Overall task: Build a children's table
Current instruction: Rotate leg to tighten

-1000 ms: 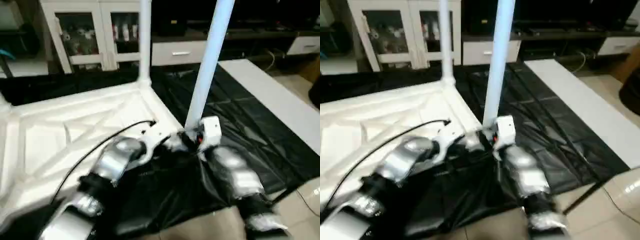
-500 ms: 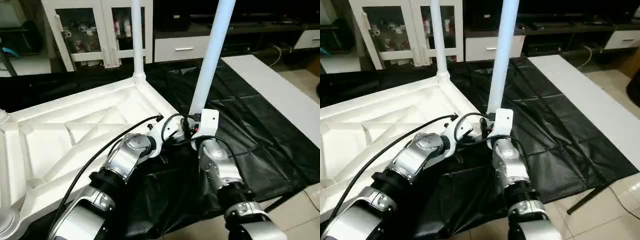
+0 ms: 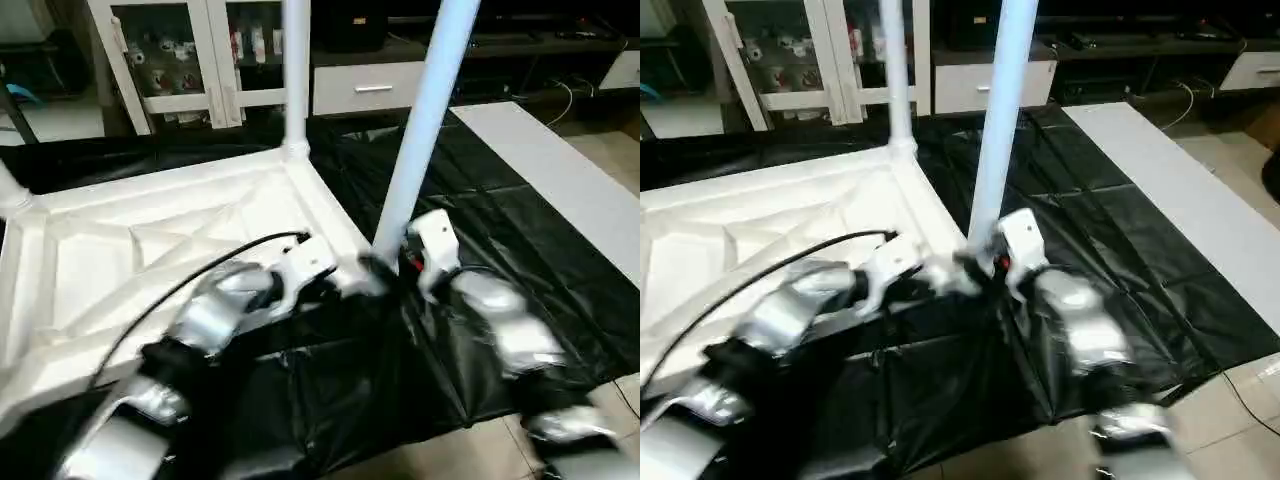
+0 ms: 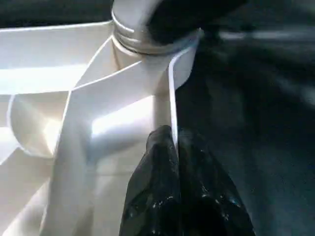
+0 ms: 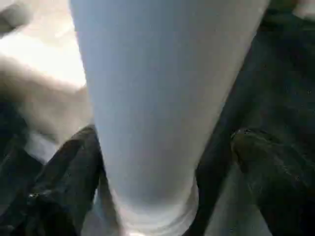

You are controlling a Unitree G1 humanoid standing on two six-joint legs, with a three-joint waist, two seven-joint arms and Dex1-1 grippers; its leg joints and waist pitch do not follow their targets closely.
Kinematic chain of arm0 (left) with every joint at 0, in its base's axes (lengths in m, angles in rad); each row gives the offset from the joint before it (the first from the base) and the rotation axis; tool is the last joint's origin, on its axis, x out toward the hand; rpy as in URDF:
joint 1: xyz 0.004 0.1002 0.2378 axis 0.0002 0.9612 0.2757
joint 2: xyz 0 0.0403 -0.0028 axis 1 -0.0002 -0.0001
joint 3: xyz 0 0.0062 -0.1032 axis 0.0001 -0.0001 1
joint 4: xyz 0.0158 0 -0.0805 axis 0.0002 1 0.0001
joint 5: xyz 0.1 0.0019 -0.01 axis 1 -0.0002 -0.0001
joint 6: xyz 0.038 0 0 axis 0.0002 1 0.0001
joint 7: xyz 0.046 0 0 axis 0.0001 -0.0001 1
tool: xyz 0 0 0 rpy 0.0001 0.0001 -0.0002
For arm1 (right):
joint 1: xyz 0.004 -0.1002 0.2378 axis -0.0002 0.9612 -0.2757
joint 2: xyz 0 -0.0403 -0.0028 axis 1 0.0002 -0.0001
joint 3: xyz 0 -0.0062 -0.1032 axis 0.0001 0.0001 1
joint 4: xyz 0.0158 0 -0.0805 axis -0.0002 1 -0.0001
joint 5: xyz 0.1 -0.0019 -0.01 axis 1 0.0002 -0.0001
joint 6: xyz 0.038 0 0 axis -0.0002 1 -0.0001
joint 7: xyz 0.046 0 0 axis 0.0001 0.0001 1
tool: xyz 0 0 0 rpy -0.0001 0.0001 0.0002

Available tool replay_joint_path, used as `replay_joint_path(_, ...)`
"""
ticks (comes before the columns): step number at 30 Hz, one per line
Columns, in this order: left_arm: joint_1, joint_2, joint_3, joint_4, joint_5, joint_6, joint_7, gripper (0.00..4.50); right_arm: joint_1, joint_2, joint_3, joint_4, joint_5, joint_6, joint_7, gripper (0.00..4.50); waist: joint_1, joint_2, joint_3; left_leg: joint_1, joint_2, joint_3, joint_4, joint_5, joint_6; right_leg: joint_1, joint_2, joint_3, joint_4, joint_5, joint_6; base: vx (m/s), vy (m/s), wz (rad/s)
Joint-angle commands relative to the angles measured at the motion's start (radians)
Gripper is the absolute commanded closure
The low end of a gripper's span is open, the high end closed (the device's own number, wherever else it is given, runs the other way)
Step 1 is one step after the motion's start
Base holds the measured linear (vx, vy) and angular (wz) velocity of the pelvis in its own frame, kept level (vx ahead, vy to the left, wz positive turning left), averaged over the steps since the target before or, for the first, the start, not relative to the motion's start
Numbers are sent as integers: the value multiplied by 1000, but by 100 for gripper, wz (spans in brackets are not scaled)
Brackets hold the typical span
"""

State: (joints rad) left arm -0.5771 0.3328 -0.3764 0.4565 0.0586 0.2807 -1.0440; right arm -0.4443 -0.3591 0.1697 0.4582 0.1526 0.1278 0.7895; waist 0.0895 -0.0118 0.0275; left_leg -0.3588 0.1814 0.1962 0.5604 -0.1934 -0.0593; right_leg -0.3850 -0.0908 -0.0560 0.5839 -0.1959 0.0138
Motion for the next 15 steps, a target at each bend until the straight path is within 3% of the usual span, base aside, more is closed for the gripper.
replay_joint_path(1,51,31,-102,17,17,35,-133,450,14,-23,33,-28,-9,7,82,2,-1,-4,-45,9,54,-17,-56,-114,87,36,-57,41,-42,-12,-254,0,0,0)
replay_joint_path(2,67,59,-127,-27,-4,66,-198,450,29,-48,52,-47,-4,8,134,2,1,-5,-44,11,55,-18,-56,-119,90,37,-59,39,-41,-15,-269,0,0,0)
replay_joint_path(7,94,102,-169,-123,-43,141,-299,450,76,-130,107,-143,58,38,340,2,10,-6,-40,17,61,-14,-58,-153,86,35,-58,40,-45,-65,-279,0,0,0)
replay_joint_path(12,96,106,-169,-136,-39,150,-307,450,85,-149,118,-170,71,56,385,2,13,-9,-36,17,60,-18,-64,-220,43,33,-64,44,-55,-179,-253,0,0,0)
replay_joint_path(15,97,116,-177,-161,-36,170,-311,450,96,-170,142,-199,74,79,455,2,17,-12,-37,17,59,-19,-64,-218,39,34,-64,46,-55,-187,-242,0,0,0)
